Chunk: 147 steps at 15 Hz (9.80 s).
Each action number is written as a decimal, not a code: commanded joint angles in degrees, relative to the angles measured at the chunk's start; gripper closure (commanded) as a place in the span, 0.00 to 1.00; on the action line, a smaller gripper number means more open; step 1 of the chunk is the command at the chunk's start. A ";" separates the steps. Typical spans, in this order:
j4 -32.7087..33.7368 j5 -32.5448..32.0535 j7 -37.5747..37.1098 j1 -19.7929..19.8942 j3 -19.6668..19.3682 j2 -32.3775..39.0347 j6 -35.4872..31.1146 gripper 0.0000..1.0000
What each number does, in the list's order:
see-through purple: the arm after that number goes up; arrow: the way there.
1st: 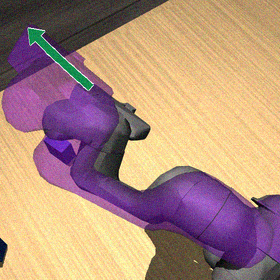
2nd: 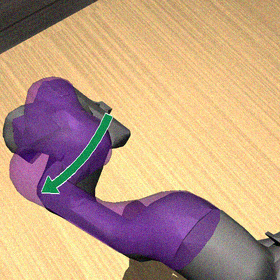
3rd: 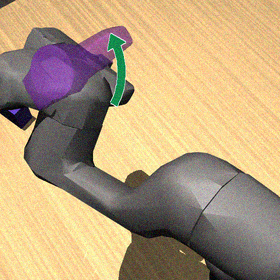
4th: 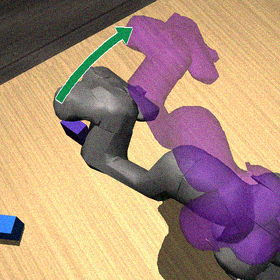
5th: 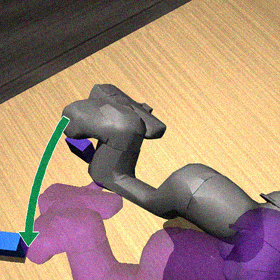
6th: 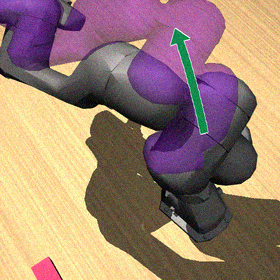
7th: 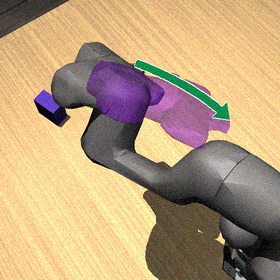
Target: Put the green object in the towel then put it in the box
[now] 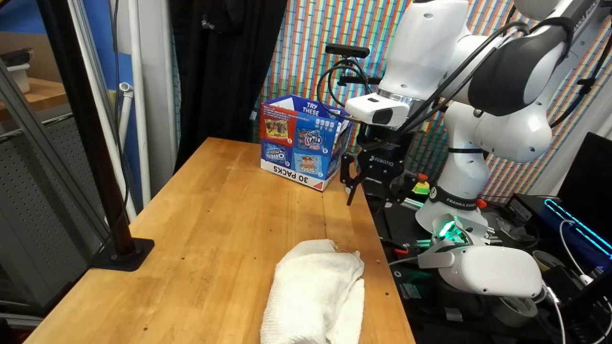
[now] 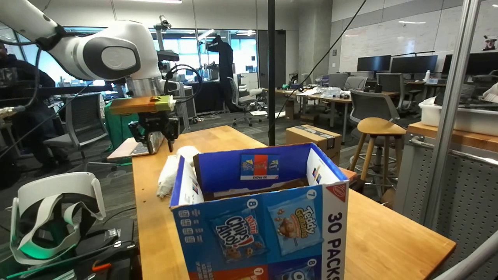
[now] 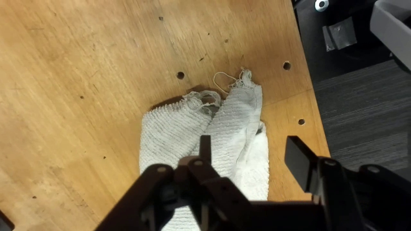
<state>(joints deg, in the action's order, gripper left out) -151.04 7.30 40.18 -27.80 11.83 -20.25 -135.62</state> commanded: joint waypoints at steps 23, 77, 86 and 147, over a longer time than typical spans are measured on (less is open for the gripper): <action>18.70 9.55 1.25 7.86 1.46 21.12 4.10 0.00; 18.40 -33.81 -48.78 2.60 18.06 17.37 -7.44 0.95; 31.22 -31.36 -46.35 -2.49 18.75 30.30 -5.69 0.95; 27.03 -18.55 -36.63 10.45 2.21 31.70 0.27 0.00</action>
<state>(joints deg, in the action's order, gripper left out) -115.62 -13.44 2.87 -18.98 12.73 20.09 -130.82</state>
